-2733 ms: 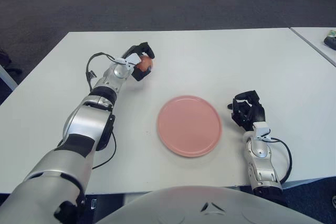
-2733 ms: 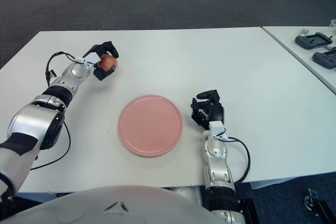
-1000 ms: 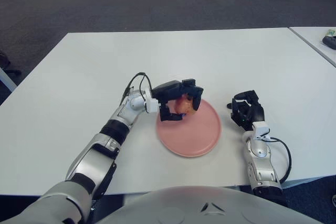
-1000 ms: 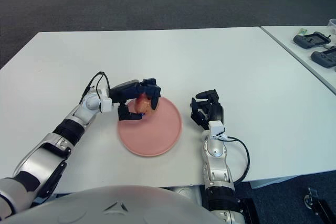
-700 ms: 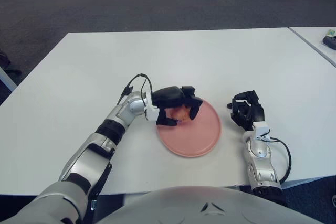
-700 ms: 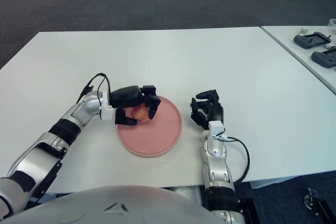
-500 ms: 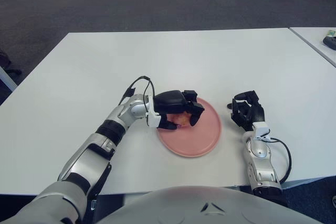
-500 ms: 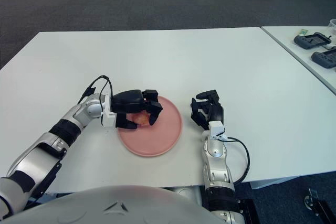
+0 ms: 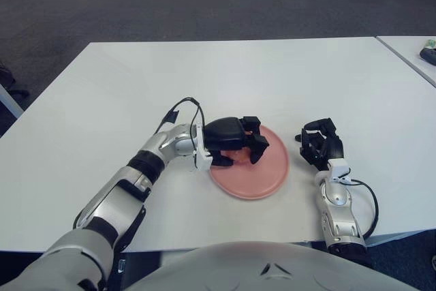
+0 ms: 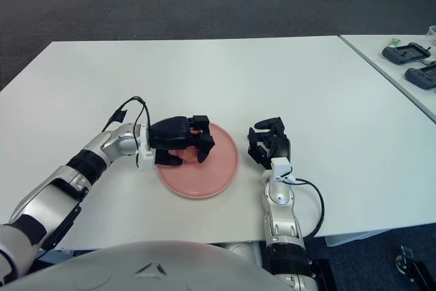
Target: Put the apple into the plate.
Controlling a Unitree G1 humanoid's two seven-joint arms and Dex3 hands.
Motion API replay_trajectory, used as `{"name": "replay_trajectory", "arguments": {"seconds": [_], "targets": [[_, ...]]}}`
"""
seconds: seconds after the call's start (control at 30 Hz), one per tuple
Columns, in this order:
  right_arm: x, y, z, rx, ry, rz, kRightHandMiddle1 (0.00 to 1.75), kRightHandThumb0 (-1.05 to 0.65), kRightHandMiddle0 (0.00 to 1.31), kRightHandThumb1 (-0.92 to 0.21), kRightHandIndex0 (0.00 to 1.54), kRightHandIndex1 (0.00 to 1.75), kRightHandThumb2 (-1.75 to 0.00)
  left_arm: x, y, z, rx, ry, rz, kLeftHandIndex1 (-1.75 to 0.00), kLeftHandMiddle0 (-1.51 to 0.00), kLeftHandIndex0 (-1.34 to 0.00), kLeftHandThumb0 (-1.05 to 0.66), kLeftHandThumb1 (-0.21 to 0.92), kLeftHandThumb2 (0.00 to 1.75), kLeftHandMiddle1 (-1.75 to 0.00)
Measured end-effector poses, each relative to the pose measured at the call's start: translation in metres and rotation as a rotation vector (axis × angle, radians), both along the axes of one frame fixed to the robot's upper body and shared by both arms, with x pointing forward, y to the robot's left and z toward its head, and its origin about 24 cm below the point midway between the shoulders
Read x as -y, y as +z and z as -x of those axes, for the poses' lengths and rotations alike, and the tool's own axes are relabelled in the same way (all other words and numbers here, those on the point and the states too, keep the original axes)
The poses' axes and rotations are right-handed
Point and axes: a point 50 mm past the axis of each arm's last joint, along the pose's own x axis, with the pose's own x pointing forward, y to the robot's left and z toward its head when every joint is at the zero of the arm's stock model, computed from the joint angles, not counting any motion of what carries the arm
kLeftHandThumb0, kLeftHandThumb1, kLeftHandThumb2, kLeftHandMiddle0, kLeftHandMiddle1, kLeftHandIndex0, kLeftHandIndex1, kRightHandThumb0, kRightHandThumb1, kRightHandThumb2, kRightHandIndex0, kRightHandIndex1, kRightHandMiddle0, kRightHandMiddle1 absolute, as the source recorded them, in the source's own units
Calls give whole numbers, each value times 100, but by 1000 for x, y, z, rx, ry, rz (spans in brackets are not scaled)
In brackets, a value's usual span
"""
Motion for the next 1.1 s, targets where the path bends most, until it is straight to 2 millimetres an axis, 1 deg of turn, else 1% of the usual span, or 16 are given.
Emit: {"name": "replay_trajectory", "arguments": {"seconds": [0.13, 0.23, 0.37, 0.43, 0.53, 0.6, 0.63, 0.7, 0.8, 0.9, 0.93, 1.0, 1.1], "targets": [[0, 0, 0, 0, 0, -1, 175, -37, 28, -77, 58, 119, -73, 0, -1, 1, 19, -9, 3, -175, -85, -61, 0, 1, 168, -175], [0, 0, 0, 0, -1, -1, 175, -37, 28, -77, 58, 120, -73, 1, -2, 1, 17, -7, 10, -175, -83, -59, 0, 3, 165, -175], [0, 0, 0, 0, -2, -1, 175, -37, 28, -77, 58, 120, -73, 0, -4, 1, -10, 18, 28, -175, -80, -55, 0, 8, 159, -173], [0, 0, 0, 0, -2, -1, 175, -37, 28, -77, 59, 121, -73, -2, -5, 0, -31, 39, 42, -175, -79, -55, 0, 8, 159, -174], [0, 0, 0, 0, -3, -1, 175, -37, 28, -77, 59, 121, -73, -2, -5, 0, -56, 61, 56, -168, -74, -53, 0, 16, 149, -174], [0, 0, 0, 0, -3, -1, 175, -37, 28, -77, 59, 121, -73, -3, -5, -1, -69, 69, 57, -167, -68, -46, 0, 24, 139, -175], [0, 0, 0, 0, -3, -1, 175, -37, 28, -77, 59, 121, -73, -3, -5, -1, -75, 72, 55, -167, -67, -45, 0, 26, 137, -175], [0, 0, 0, 0, -3, -1, 175, -37, 28, -78, 59, 121, -73, -3, -5, -2, -82, 78, 50, -167, -60, -38, -1, 36, 126, -175], [0, 0, 0, 0, -2, -1, 175, -37, 28, -78, 59, 121, -72, -2, -5, -3, -95, 87, 47, -168, -51, -33, -1, 45, 115, -175], [0, 0, 0, 0, -3, -2, 175, -37, 28, -78, 58, 121, -72, -2, -6, -3, -104, 90, 47, -172, -34, -24, 0, 64, 92, -172], [0, 0, 0, 0, -3, -2, 175, -37, 28, -78, 58, 121, -72, -2, -6, -4, -106, 89, 45, -172, -32, -23, 0, 67, 87, -170], [0, 0, 0, 0, -3, -2, 175, -37, 28, -78, 58, 120, -72, -2, -6, -4, -111, 88, 43, -174, -25, -18, 0, 79, 71, -166], [0, 0, 0, 0, -2, -3, 175, -37, 28, -78, 57, 120, -72, -3, -7, -4, -117, 83, 45, -174, -19, -16, 0, 88, 58, -163]]}}
